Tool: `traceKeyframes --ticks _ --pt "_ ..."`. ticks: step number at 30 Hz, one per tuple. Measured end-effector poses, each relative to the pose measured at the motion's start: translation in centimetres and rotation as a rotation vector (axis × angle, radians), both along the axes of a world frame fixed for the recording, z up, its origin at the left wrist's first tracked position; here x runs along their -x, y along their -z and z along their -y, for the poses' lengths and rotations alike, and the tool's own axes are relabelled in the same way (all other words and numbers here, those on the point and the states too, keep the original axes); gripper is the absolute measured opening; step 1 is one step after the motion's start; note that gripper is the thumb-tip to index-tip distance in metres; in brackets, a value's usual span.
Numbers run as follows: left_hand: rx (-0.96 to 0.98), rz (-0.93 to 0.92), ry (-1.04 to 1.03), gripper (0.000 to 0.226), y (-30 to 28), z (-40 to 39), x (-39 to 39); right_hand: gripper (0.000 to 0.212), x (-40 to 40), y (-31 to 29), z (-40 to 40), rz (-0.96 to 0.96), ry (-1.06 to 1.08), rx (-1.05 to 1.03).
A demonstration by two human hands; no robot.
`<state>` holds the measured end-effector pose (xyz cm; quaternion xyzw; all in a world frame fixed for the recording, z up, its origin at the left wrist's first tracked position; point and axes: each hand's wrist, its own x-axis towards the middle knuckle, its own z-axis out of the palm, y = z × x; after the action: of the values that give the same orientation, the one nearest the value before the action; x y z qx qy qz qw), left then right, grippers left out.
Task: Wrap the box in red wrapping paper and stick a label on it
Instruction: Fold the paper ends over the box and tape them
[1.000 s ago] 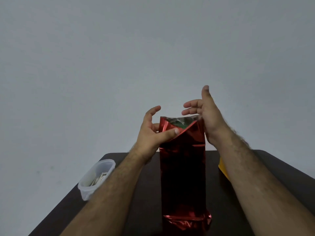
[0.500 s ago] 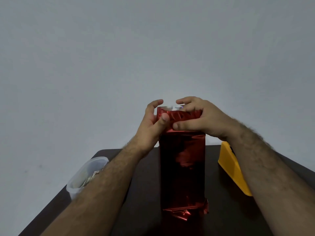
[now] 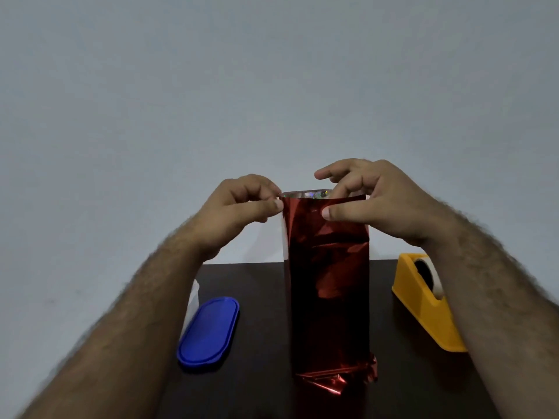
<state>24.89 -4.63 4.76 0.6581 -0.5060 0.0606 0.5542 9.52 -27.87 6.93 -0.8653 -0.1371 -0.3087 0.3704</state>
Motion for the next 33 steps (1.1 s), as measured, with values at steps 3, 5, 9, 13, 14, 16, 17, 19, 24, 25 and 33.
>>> traceKeyframes --ticks 3,5,9,13,14,16,17,19,24,25,33 --pt "-0.056 -0.001 0.002 0.028 -0.1 -0.5 0.6 0.008 -0.1 0.1 -0.2 0.001 -0.051 0.001" --pt "-0.080 -0.018 -0.034 0.025 0.0 -0.1 0.9 0.007 -0.1 0.1 -0.3 0.004 -0.081 0.011" --pt "-0.139 -0.021 -0.084 0.018 0.4 0.7 1.4 0.008 0.2 0.1 -0.5 -0.019 -0.131 0.115" --pt "-0.191 -0.018 -0.107 0.016 0.8 1.3 1.7 0.003 0.9 -0.2 -0.3 -0.026 -0.152 0.187" --pt "-0.202 -0.016 -0.117 0.015 0.9 1.4 1.7 0.004 1.0 -0.4 -0.2 -0.019 -0.144 0.195" --pt "-0.206 -0.027 -0.125 0.010 1.1 1.7 1.5 0.004 1.2 -0.6 0.1 -0.032 -0.128 0.251" --pt "-0.203 -0.033 -0.124 0.008 1.1 1.8 1.4 0.005 1.4 -0.7 0.3 -0.052 -0.133 0.284" --pt "-0.189 -0.054 -0.109 0.017 1.0 1.9 1.5 0.007 1.7 -1.0 0.6 -0.077 -0.153 0.327" --pt "-0.219 -0.109 -0.087 0.023 0.4 1.7 2.2 0.017 2.2 -1.4 0.1 0.021 -0.057 0.251" --pt "-0.220 -0.114 -0.098 0.020 0.5 1.6 2.2 0.014 1.6 -1.2 0.1 0.084 0.007 0.129" --pt "-0.040 -0.255 -0.196 0.015 1.4 1.5 1.5 0.018 0.3 0.0 3.8 -0.494 0.406 -0.128"
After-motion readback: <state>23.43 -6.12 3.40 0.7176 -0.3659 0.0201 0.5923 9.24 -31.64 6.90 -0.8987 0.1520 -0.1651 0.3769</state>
